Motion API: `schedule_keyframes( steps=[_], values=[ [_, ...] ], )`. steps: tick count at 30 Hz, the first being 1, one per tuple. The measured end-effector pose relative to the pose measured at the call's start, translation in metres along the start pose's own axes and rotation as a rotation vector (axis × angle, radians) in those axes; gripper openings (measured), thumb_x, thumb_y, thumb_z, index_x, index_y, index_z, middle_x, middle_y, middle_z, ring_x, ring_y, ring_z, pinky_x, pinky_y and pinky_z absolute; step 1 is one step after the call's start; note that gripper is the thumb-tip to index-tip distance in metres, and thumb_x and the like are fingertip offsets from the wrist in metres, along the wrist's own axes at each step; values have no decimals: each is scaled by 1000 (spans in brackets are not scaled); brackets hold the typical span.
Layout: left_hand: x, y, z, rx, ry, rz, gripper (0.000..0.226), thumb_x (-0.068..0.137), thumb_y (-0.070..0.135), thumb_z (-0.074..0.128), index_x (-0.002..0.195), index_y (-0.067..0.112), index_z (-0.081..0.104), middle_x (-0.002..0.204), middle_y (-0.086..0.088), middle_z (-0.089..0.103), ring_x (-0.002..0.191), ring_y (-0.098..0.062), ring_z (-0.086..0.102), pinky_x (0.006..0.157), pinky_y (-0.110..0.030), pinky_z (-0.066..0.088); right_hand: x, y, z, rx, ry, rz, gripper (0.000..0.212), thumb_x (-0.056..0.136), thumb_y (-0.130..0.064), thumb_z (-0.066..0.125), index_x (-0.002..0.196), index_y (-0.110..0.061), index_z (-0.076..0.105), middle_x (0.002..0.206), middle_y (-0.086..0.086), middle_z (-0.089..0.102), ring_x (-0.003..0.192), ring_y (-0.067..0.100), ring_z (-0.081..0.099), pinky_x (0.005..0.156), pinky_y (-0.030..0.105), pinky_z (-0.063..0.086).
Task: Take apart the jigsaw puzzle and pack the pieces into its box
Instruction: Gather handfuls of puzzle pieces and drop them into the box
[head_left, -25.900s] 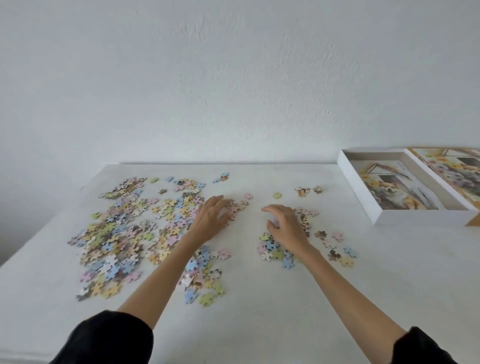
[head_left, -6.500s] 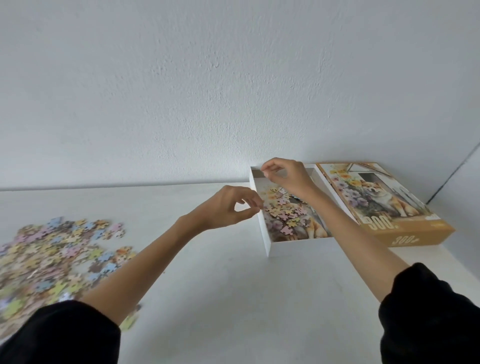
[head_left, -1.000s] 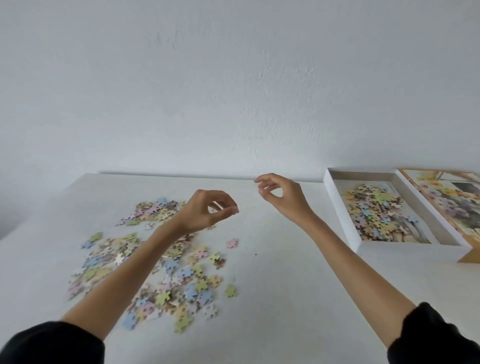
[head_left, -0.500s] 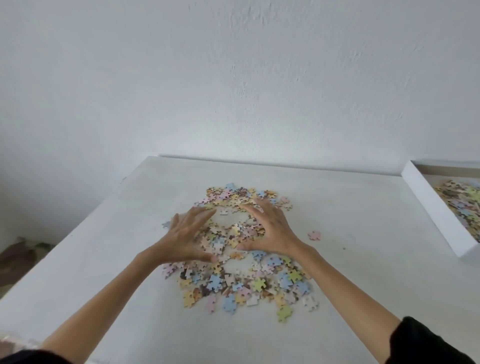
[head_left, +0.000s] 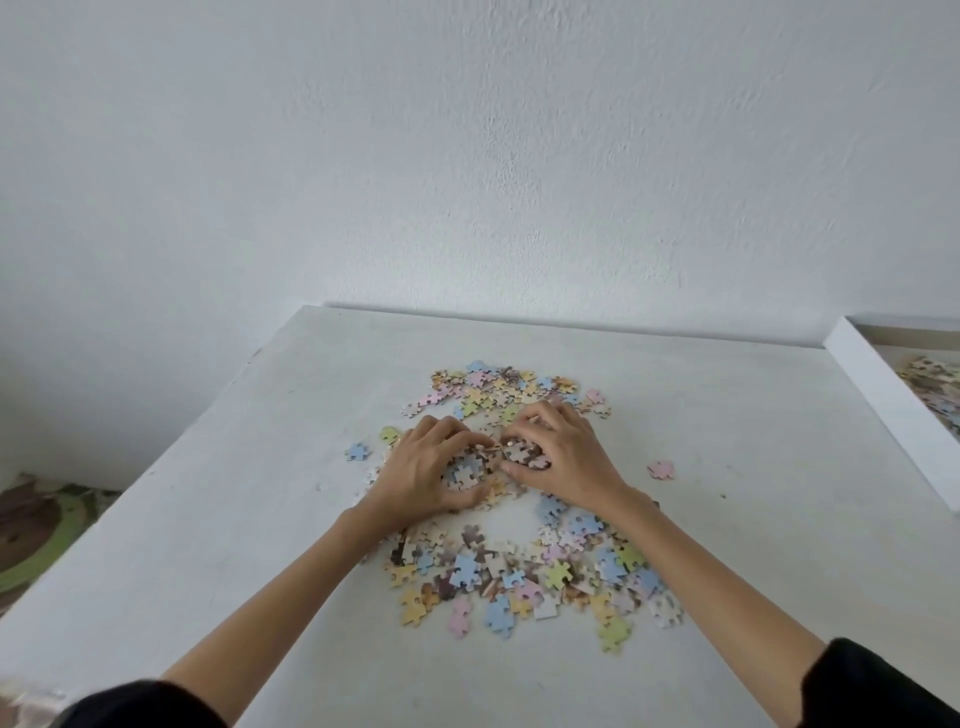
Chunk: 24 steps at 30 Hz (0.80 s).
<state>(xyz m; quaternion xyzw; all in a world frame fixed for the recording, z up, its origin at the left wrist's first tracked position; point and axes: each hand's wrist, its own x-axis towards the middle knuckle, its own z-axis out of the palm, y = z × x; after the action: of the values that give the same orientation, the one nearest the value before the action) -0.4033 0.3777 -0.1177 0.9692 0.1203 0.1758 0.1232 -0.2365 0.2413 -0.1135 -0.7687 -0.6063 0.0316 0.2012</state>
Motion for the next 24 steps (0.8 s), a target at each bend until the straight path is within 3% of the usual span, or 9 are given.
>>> schedule_keyframes(
  steps=[3,7,11,14,17,19,21,24],
  values=[
    [5,4,-2,-57,29,42,43,80,57,51,107,26,62,93,6,66,82,-7,52,68,-22,46,-2,3,-1,14,65,-44,53,78,-59,41,109,-21,62,110,-1,55,111,26,43,83,35,47],
    [6,11,-7,-160,31,16,39,81,51,49,98,20,66,88,3,71,73,-11,65,62,-31,55,-8,4,-5,116,190,-70,35,81,-42,49,96,-15,66,92,-1,61,96,13,47,73,27,50],
    [7,11,-8,-238,39,-10,42,84,49,46,96,13,65,90,6,69,62,-21,66,59,-37,55,-10,5,-13,306,206,-24,12,86,-14,59,95,-9,64,92,3,65,84,18,63,78,32,55],
    [11,13,-10,-301,36,-44,43,84,50,47,97,13,63,89,15,62,60,-31,64,59,-39,54,-10,9,-18,386,160,-14,11,86,-9,60,96,-8,62,90,1,64,77,15,63,80,28,53],
    [18,18,-14,-326,33,-33,41,84,47,50,97,10,64,87,14,61,60,-26,64,60,-34,54,-10,10,-28,428,160,-15,10,86,-7,60,95,-6,63,90,2,65,82,11,61,83,14,46],
    [23,22,-18,-354,50,-30,36,84,41,56,95,8,65,83,12,62,64,-6,63,61,-17,51,-11,11,-37,454,188,-8,10,85,-6,60,95,-6,64,90,8,66,84,11,61,82,5,42],
    [29,29,-24,-375,58,-42,22,84,29,64,92,8,65,76,13,60,59,2,56,56,-7,41,-11,14,-47,477,234,-14,10,85,-6,61,94,-7,64,86,9,66,81,14,61,79,7,45],
    [38,41,-29,-410,77,-35,9,84,24,66,87,15,63,68,10,59,49,-8,47,48,-13,35,-12,20,-63,481,292,-31,8,85,-7,61,92,-7,65,79,7,64,71,14,58,68,17,45]
  ],
)
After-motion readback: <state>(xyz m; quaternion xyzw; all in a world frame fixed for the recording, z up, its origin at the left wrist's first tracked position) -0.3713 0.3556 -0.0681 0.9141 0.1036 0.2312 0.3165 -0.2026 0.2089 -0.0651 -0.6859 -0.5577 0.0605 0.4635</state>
